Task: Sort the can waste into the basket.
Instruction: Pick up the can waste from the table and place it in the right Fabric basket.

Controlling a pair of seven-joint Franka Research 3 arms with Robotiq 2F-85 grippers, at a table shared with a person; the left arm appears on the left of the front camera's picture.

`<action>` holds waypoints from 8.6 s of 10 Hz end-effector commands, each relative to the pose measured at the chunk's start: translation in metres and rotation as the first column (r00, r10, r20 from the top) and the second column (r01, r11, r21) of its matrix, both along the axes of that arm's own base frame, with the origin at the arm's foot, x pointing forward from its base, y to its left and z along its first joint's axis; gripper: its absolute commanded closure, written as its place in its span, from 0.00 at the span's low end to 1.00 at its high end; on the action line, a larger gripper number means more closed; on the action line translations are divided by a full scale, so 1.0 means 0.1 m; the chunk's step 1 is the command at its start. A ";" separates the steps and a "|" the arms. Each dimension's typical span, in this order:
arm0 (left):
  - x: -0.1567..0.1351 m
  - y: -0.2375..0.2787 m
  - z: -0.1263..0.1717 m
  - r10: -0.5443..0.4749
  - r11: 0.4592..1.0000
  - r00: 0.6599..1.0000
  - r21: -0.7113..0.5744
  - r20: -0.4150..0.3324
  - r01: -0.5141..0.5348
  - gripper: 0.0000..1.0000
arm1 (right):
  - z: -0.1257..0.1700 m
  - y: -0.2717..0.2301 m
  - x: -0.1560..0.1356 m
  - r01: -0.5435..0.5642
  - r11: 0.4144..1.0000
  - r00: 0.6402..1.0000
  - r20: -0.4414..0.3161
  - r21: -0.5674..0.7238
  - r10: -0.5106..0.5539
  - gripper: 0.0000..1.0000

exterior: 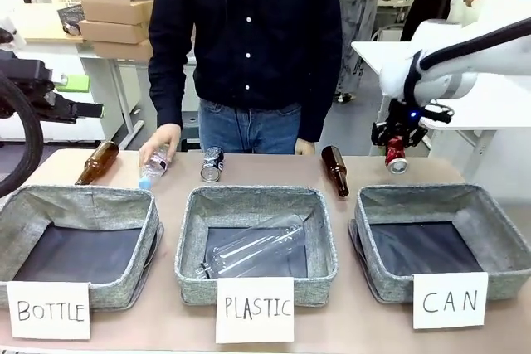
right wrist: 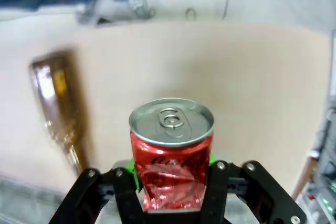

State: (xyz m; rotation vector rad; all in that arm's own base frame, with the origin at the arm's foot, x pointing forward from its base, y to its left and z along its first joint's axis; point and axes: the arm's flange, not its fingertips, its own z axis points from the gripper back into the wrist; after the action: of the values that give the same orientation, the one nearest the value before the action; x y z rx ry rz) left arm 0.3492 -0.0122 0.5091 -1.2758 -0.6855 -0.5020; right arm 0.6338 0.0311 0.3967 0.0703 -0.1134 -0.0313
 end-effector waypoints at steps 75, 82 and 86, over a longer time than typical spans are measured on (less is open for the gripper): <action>2.72 -2.17 -1.45 0.493 0.484 0.849 0.871 -0.189 -0.087 1.00 | 1.11 -0.73 -1.68 -0.338 0.326 0.907 0.213 0.883 0.363 0.00; 0.19 -2.02 -0.15 -0.475 0.631 0.866 0.627 -0.154 0.457 1.00 | 1.11 -0.73 -1.68 -0.338 0.326 0.907 0.213 0.883 0.363 0.00; 0.01 -2.11 -0.02 -0.479 0.645 0.870 0.625 -0.116 0.439 1.00 | 1.09 -0.71 -1.67 -0.315 0.330 0.917 0.195 0.890 0.348 0.00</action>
State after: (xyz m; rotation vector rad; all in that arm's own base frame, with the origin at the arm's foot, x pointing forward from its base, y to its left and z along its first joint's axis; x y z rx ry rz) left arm 0.3425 -0.2323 0.4968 -0.7669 -0.1997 -1.1292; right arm 0.4672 -0.0398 0.5056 1.2458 -0.0318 0.3400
